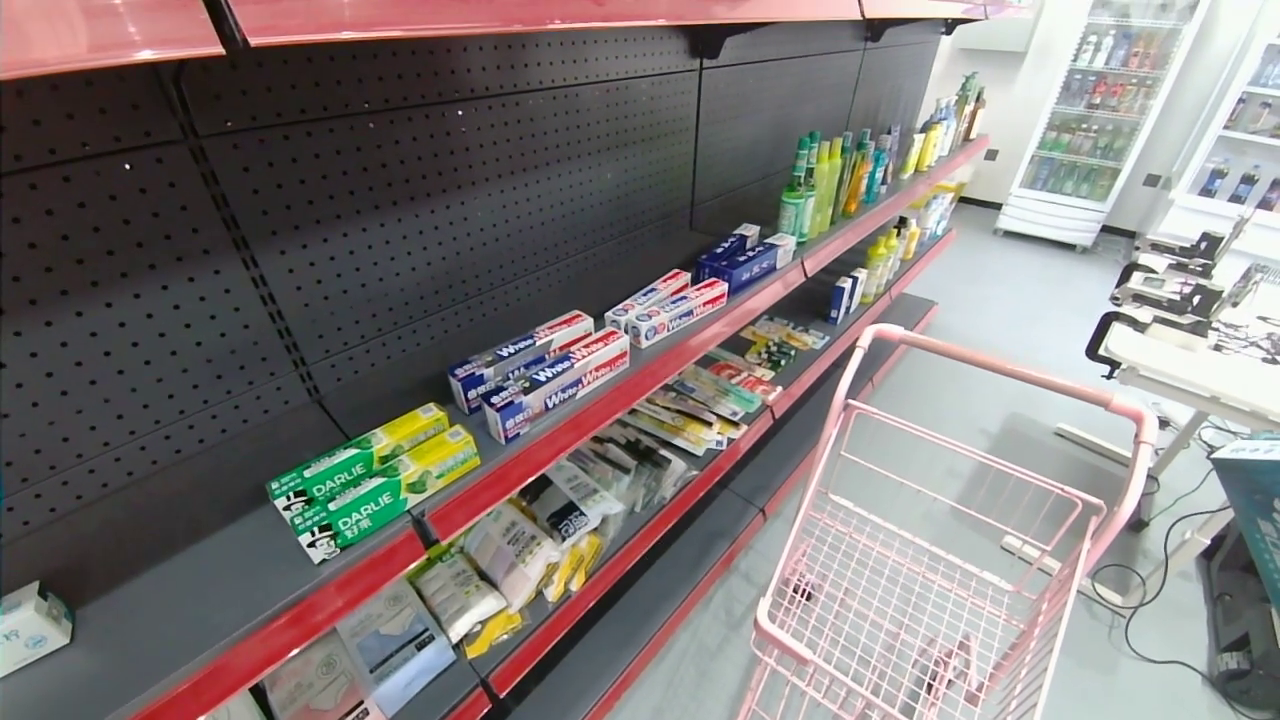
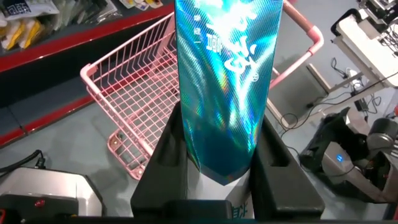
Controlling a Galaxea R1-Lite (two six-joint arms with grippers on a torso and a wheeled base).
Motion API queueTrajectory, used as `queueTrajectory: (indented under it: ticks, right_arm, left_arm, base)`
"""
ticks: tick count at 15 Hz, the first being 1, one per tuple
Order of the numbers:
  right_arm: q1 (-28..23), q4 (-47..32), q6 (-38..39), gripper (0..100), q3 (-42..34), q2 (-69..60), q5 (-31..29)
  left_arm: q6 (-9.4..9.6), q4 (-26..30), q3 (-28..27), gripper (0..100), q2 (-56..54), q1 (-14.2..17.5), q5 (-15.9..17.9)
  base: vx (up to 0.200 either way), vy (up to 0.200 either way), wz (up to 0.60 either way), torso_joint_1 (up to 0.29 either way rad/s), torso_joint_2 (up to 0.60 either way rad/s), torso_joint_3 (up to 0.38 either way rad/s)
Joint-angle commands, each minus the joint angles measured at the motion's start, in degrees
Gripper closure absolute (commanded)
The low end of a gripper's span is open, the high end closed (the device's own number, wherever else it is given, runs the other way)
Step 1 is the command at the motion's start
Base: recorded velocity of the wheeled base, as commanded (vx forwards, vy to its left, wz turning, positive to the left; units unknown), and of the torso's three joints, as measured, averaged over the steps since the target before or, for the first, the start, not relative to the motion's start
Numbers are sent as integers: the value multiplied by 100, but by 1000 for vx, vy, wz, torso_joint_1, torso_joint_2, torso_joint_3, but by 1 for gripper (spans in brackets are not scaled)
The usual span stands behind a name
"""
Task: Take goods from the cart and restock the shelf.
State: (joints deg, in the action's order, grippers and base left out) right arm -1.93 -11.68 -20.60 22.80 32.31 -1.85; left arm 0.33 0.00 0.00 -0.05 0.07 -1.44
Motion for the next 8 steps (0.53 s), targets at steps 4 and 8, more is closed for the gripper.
queueTrajectory:
  ticks: [4,8]
  right_arm:
    - [-1,8,-5,100,-3,109,1]
    - [-1,219,-14,100,-3,285,10]
  left_arm:
    - [2,0,0,0,5,1,3]
    - [2,0,0,0,5,1,3]
  base:
    - [0,0,0,90,-190,-96]
    - [0,0,0,85,-165,-79]
